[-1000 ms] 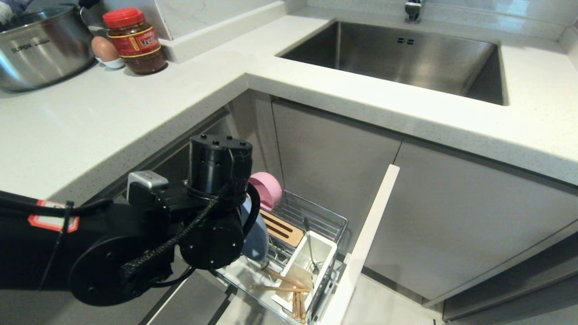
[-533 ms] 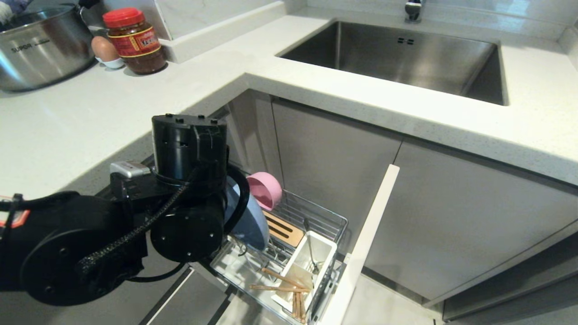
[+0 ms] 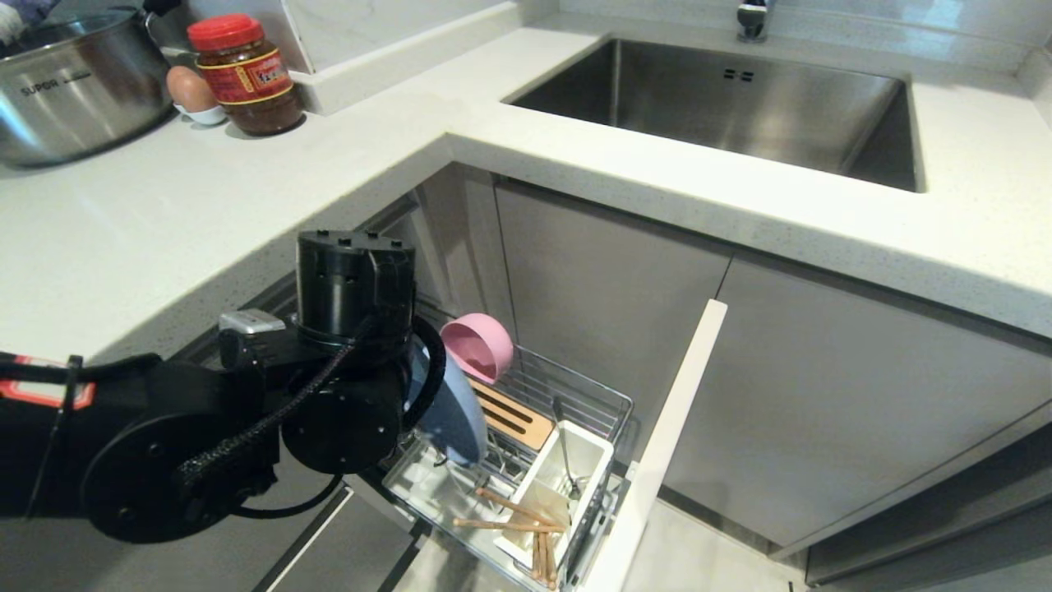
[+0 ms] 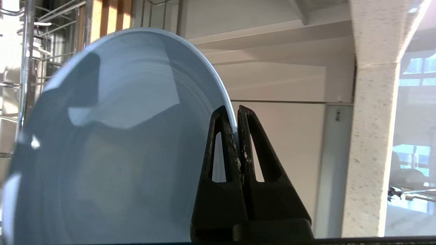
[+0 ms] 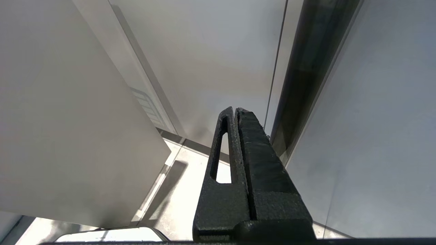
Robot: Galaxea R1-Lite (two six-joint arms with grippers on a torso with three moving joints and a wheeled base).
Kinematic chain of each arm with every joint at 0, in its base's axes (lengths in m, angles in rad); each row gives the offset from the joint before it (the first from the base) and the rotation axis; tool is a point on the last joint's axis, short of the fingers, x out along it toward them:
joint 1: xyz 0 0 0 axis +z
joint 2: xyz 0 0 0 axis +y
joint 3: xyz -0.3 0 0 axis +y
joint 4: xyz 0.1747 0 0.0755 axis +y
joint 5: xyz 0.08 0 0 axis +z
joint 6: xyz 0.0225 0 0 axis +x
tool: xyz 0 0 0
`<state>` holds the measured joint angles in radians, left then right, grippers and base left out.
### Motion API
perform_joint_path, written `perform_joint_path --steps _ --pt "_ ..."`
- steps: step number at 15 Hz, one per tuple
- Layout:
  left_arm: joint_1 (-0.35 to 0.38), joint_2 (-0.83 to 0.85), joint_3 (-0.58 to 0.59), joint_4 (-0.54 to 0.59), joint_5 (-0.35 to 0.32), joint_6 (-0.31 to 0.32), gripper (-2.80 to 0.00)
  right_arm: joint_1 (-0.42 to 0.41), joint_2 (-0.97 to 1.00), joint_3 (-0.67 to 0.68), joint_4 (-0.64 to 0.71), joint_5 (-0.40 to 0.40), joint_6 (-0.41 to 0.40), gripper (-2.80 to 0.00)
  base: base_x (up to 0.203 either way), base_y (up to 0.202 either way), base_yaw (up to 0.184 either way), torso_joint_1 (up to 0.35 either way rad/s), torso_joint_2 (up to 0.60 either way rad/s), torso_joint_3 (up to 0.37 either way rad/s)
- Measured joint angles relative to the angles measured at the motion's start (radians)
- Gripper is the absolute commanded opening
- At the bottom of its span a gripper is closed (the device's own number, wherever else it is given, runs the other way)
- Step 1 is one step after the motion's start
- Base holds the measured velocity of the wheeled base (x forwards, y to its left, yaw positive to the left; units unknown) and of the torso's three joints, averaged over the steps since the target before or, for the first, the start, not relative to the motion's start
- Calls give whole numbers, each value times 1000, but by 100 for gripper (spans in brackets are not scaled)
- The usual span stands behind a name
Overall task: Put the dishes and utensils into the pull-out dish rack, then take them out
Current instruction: Pick up the plate and place it in the cupboard
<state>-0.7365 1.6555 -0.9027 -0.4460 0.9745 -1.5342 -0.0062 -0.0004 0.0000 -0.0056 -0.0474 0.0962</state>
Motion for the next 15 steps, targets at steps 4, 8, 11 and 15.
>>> perform_joint_path --steps 4,8,11,15 --pt "14 24 6 8 -11 -20 -280 0 0 0 0 0 0 -280 0 0 0 0 0 0" --pt "16 45 7 31 -11 -44 -280 0 0 0 0 0 0 -280 0 0 0 0 0 0" --pt "13 37 -2 32 -9 -40 -280 0 0 0 0 0 0 -280 0 0 0 0 0 0" --pt "-11 -22 -26 31 -9 -34 -280 0 0 0 0 0 0 -280 0 0 0 0 0 0"
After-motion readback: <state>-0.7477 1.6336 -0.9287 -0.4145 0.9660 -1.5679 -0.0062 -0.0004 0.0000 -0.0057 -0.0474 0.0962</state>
